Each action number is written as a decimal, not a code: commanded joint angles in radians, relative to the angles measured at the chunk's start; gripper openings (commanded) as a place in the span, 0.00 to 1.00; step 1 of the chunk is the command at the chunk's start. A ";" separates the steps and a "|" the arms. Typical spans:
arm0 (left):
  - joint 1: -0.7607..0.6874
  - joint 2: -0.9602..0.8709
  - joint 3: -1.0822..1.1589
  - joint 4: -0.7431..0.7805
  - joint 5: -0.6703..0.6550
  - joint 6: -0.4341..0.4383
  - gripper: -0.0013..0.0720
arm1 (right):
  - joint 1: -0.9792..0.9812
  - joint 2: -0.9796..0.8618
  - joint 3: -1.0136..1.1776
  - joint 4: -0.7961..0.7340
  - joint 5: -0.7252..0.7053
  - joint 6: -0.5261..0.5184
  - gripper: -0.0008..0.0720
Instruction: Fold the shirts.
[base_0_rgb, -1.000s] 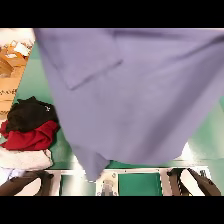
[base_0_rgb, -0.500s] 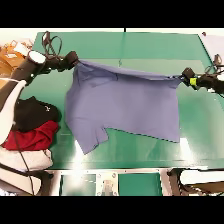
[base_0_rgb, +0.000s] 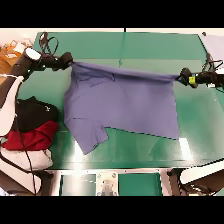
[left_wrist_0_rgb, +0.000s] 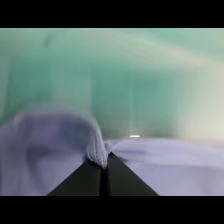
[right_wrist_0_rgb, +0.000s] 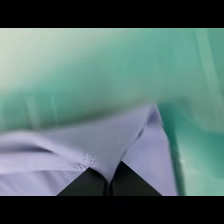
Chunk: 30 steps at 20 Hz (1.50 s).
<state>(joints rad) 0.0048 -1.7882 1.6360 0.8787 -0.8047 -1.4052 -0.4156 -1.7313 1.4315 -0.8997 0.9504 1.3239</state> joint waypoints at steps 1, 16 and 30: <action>0.016 -0.005 -0.026 0.087 -0.164 0.000 0.06 | -0.014 0.016 -0.080 -0.097 0.106 0.002 0.03; -0.005 -0.021 -0.119 0.085 -0.338 0.015 0.06 | -0.018 0.096 -0.175 -0.142 0.165 0.003 0.08; 0.081 0.265 -0.248 0.172 -0.692 -0.002 0.06 | -0.119 0.491 -0.467 -0.336 0.418 0.230 0.03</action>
<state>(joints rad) 0.0792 -1.6382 1.4807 1.0027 -1.4841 -1.4216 -0.5232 -1.4006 1.1168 -1.2201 1.3701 1.4914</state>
